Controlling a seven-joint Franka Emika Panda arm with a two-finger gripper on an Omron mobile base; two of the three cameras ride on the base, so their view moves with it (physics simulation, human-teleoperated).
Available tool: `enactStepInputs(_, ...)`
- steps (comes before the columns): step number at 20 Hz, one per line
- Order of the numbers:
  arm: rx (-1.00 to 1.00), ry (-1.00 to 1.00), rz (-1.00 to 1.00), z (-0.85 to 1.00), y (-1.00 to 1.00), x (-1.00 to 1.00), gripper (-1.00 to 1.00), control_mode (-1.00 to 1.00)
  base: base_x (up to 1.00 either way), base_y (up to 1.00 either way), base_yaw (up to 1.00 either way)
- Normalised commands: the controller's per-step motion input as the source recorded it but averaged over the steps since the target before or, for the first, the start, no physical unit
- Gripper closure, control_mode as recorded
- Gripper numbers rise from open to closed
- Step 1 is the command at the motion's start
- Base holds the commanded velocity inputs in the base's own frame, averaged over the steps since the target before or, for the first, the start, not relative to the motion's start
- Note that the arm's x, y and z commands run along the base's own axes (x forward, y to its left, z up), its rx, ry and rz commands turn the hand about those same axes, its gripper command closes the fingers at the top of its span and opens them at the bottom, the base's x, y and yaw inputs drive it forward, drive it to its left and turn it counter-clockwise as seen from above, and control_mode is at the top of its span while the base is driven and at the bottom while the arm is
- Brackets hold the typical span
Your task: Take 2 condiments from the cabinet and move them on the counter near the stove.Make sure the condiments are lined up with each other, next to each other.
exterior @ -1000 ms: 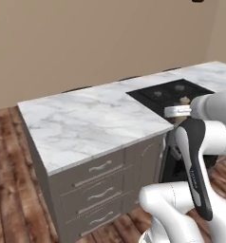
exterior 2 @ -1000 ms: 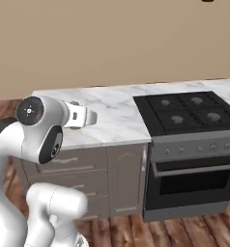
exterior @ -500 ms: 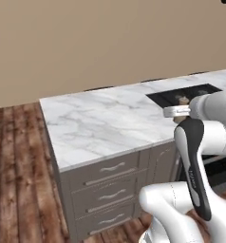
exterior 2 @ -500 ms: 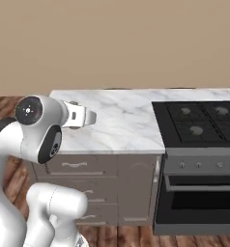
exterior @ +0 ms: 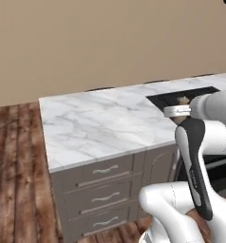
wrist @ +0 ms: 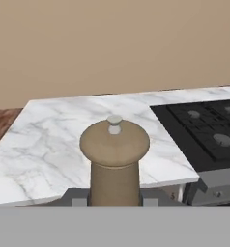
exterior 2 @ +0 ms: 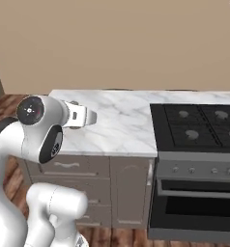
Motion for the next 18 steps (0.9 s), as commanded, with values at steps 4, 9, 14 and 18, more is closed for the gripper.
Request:
enactStepInputs(4,0.0,0.0,0.0,0.0,0.0,0.0,1.0,1.0,0.3,-0.01,0.18)
enactStepInputs(9,0.0,0.0,0.0,0.0,0.0,0.0,1.0,1.0,0.28,-0.16,0.16)
enactStepInputs(14,0.0,0.0,0.0,0.0,0.0,0.0,1.0,1.0,0.25,-0.39,0.13)
enactStepInputs(18,0.0,0.0,0.0,0.0,0.0,0.0,1.0,1.0,0.28,-0.44,0.12)
